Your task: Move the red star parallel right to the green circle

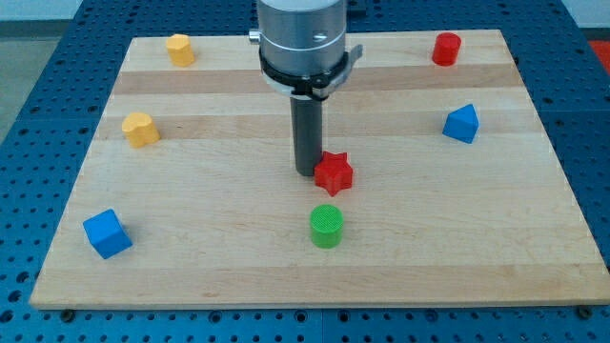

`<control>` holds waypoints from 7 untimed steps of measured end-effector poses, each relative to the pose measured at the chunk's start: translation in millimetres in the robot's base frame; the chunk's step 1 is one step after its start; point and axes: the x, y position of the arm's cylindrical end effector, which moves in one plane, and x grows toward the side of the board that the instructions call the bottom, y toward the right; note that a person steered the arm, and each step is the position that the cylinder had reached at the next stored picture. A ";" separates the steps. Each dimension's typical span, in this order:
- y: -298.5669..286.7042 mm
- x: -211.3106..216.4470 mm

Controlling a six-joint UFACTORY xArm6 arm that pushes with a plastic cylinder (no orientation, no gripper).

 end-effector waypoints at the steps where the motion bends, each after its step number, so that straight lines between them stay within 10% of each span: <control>1: 25.1 1.3; 7: 100.0 91.5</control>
